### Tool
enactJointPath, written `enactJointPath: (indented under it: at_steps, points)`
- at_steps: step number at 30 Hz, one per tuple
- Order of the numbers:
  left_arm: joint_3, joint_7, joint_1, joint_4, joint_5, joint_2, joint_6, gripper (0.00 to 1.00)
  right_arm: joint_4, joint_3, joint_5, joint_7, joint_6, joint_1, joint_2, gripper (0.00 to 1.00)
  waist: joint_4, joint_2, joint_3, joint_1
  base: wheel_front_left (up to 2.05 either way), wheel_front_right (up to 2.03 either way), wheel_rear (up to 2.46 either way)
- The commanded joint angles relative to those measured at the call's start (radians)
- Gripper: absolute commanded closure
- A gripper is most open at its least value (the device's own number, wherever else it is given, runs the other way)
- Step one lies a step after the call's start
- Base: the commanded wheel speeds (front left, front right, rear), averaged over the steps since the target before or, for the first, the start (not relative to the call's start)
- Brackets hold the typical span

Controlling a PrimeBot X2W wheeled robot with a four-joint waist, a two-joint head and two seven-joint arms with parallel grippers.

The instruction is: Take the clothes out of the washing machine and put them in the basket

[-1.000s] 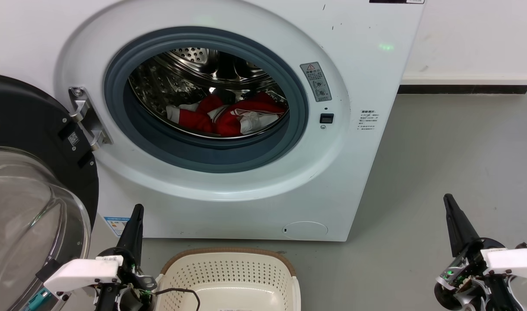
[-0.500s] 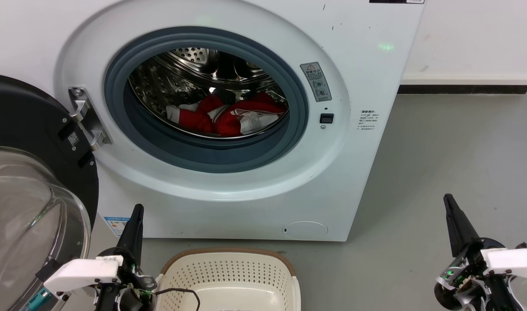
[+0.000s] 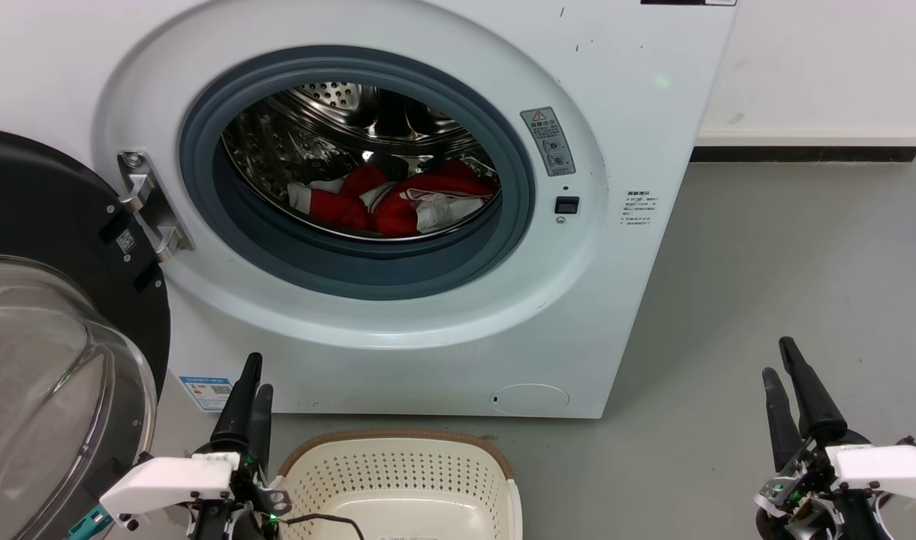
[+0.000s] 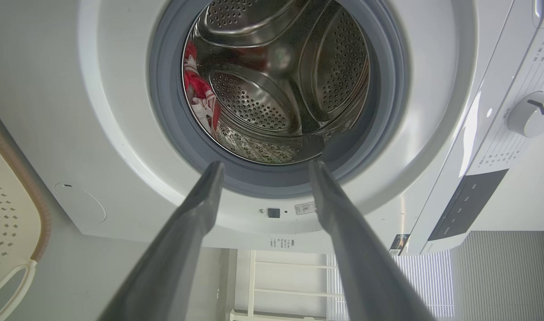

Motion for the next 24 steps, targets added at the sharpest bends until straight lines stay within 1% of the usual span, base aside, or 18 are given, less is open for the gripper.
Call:
enactJointPath:
  at_steps: [1, 5, 10, 18, 19, 24]
  points:
    - [-0.01, -0.013, -0.037, -0.019, 0.017, 0.003, 0.0, 0.0, -0.026, 0.006, -0.017, -0.012, 0.0, -0.015, -0.004, 0.0, 0.0, 0.0, 0.0, 0.0, 0.0, 0.0, 0.0]
    - [-0.018, -0.031, -0.045, -0.028, 0.062, 0.003, 0.0, 0.0, -0.038, 0.009, -0.063, -0.031, 0.0, -0.013, -0.005, 0.0, 0.0, 0.0, 0.001, 0.0, 0.0, 0.0, 0.0]
    - [-0.022, -0.053, -0.053, -0.043, 0.165, 0.003, 0.0, 0.0, -0.053, 0.01, -0.16, -0.053, 0.0, -0.01, -0.007, 0.0, 0.0, 0.0, 0.0, 0.0, 0.0, 0.0, 0.0]
    - [-0.032, -0.086, -0.061, -0.059, 0.335, 0.003, 0.0, 0.0, -0.084, 0.006, -0.351, -0.085, 0.0, -0.003, -0.004, 0.0, -0.001, 0.0, -0.001, 0.0, 0.0, 0.0, 0.0]
    - [-0.038, -0.097, -0.064, -0.061, 0.399, 0.003, 0.0, 0.0, -0.096, 0.008, -0.426, -0.097, 0.0, -0.001, -0.003, 0.0, -0.001, 0.0, -0.001, 0.0, 0.0, 0.0, 0.0]
    - [-0.05, -0.115, -0.068, -0.068, 0.501, 0.003, 0.0, 0.0, -0.112, 0.016, -0.55, -0.115, 0.0, 0.004, -0.002, 0.0, -0.001, 0.0, -0.003, 0.0, 0.0, 0.0, 0.0]
